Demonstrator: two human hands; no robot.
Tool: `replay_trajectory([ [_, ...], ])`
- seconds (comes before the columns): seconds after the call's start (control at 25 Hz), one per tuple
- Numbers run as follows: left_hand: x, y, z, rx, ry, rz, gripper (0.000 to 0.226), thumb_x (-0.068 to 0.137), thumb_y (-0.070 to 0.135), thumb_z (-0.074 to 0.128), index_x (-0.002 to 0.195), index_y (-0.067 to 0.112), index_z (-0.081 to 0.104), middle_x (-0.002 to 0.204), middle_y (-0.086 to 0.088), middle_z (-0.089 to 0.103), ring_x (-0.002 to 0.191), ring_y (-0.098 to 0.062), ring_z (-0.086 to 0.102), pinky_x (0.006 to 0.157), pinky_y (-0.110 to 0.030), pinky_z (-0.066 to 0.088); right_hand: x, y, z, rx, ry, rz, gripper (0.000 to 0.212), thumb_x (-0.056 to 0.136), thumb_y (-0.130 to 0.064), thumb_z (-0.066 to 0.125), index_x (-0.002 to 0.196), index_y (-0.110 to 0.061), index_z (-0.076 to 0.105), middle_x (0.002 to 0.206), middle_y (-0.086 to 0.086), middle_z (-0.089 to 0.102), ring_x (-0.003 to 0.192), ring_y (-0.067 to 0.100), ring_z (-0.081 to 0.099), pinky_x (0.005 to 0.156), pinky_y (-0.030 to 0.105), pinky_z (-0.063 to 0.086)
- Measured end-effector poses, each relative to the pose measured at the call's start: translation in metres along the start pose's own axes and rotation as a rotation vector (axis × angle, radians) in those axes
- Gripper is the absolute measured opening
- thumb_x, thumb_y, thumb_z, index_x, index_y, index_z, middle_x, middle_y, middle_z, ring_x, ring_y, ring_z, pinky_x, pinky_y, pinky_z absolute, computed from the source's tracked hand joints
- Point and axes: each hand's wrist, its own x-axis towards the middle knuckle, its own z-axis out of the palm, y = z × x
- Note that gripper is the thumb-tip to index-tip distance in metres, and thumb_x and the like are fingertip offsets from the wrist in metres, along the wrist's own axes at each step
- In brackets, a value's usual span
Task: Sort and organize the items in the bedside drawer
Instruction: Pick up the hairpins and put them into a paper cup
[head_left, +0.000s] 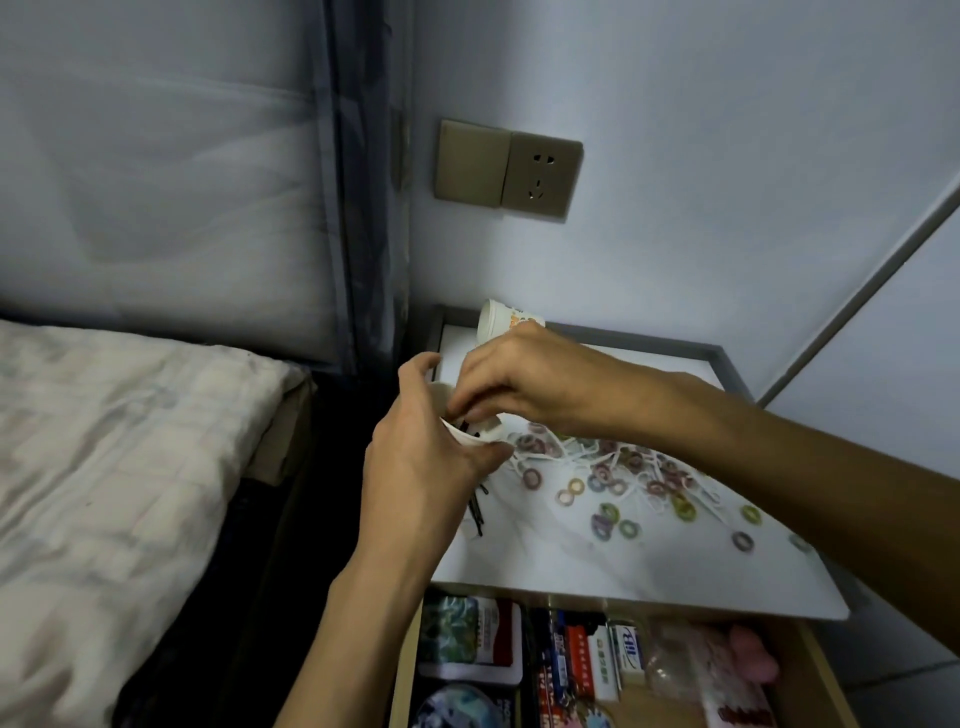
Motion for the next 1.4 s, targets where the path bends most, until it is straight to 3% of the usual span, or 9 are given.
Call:
replay_trajectory([
  [0.12, 0.002, -0.002, -0.009, -0.005, 0.037, -0.012, 0.096, 0.064, 0.030, 0.090, 0.141, 0.029, 0.033, 0.114, 0.006, 0.061, 0.098, -0.011, 0.057, 0.073, -0.018, 0.043, 0.002, 0.003, 0.002, 0.173, 0.225, 0.152, 0.015, 0.086, -0.014, 0.071, 0.101, -0.014, 0.076, 0.093, -0.009, 0.072, 0.081, -0.006, 0.062, 0.081, 0.010, 0.045],
  [0.2, 0.003, -0.004, -0.016, -0.010, 0.087, -0.030, 0.096, 0.061, 0.031, 0.091, 0.140, 0.028, 0.035, 0.108, 0.007, 0.055, 0.100, -0.013, 0.054, 0.075, -0.020, 0.038, -0.008, 0.011, 0.015, 0.278, 0.365, 0.380, 0.009, 0.088, -0.015, 0.070, 0.095, -0.013, 0.075, 0.083, -0.005, 0.072, 0.072, 0.000, 0.065, 0.073, 0.017, 0.051],
  [0.36, 0.005, -0.009, -0.029, -0.035, 0.155, -0.036, 0.093, 0.061, 0.028, 0.091, 0.138, 0.026, 0.039, 0.107, 0.007, 0.054, 0.102, -0.015, 0.054, 0.079, -0.021, 0.038, -0.035, 0.016, 0.090, 0.252, 0.083, 0.756, 0.018, 0.086, -0.030, 0.073, 0.082, -0.013, 0.074, 0.076, 0.003, 0.073, 0.059, 0.004, 0.065, 0.067, 0.023, 0.055],
  [0.48, 0.003, -0.010, -0.030, -0.041, 0.150, -0.045, 0.092, 0.062, 0.027, 0.091, 0.138, 0.027, 0.038, 0.110, 0.005, 0.056, 0.103, -0.015, 0.054, 0.078, -0.020, 0.038, -0.036, 0.019, 0.129, 0.210, 0.123, 0.885, 0.026, 0.083, -0.033, 0.076, 0.071, -0.009, 0.075, 0.064, 0.007, 0.070, 0.058, 0.014, 0.066, 0.066, 0.031, 0.056],
  [0.68, 0.001, -0.010, -0.034, -0.059, 0.141, -0.047, 0.091, 0.061, 0.030, 0.091, 0.137, 0.027, 0.040, 0.108, 0.008, 0.053, 0.100, -0.012, 0.052, 0.075, -0.016, 0.036, -0.022, 0.013, 0.147, 0.207, 0.218, 0.959, 0.027, 0.080, -0.038, 0.077, 0.065, -0.016, 0.072, 0.061, -0.002, 0.066, 0.059, 0.012, 0.063, 0.060, 0.032, 0.053],
  [0.92, -0.002, -0.008, -0.036, -0.115, 0.112, -0.044, 0.092, 0.061, 0.029, 0.091, 0.138, 0.029, 0.039, 0.109, 0.008, 0.052, 0.101, -0.010, 0.050, 0.069, -0.011, 0.036, -0.019, 0.016, 0.151, 0.255, 0.253, 1.018, 0.014, 0.081, -0.033, 0.077, 0.076, -0.020, 0.076, 0.078, -0.002, 0.073, 0.073, 0.014, 0.067, 0.071, 0.035, 0.056],
  [1.16, -0.003, -0.001, -0.029, -0.169, 0.077, -0.058, 0.091, 0.063, 0.018, 0.090, 0.139, 0.026, 0.040, 0.112, 0.003, 0.050, 0.098, -0.013, 0.047, 0.047, 0.003, 0.036, -0.034, 0.015, 0.141, 0.070, 0.212, 0.952, 0.008, 0.083, -0.029, 0.074, 0.087, -0.022, 0.077, 0.088, -0.002, 0.074, 0.081, 0.017, 0.067, 0.070, 0.031, 0.053],
  [1.32, -0.002, 0.001, -0.025, -0.152, 0.085, -0.050, 0.092, 0.062, 0.022, 0.090, 0.139, 0.027, 0.040, 0.112, 0.004, 0.052, 0.100, -0.013, 0.048, 0.053, 0.001, 0.038, -0.054, 0.011, 0.137, 0.078, 0.245, 0.936, 0.016, 0.084, -0.033, 0.073, 0.092, -0.019, 0.076, 0.086, -0.001, 0.073, 0.074, 0.012, 0.063, 0.055, 0.021, 0.041],
  [1.4, -0.002, 0.001, -0.023, -0.127, 0.090, -0.047, 0.092, 0.062, 0.025, 0.091, 0.138, 0.029, 0.039, 0.110, 0.006, 0.053, 0.100, -0.011, 0.049, 0.066, -0.007, 0.039, -0.058, 0.008, 0.136, 0.132, 0.251, 0.931, 0.018, 0.081, -0.036, 0.076, 0.086, -0.018, 0.076, 0.079, -0.002, 0.072, 0.069, 0.010, 0.063, 0.056, 0.024, 0.045],
])
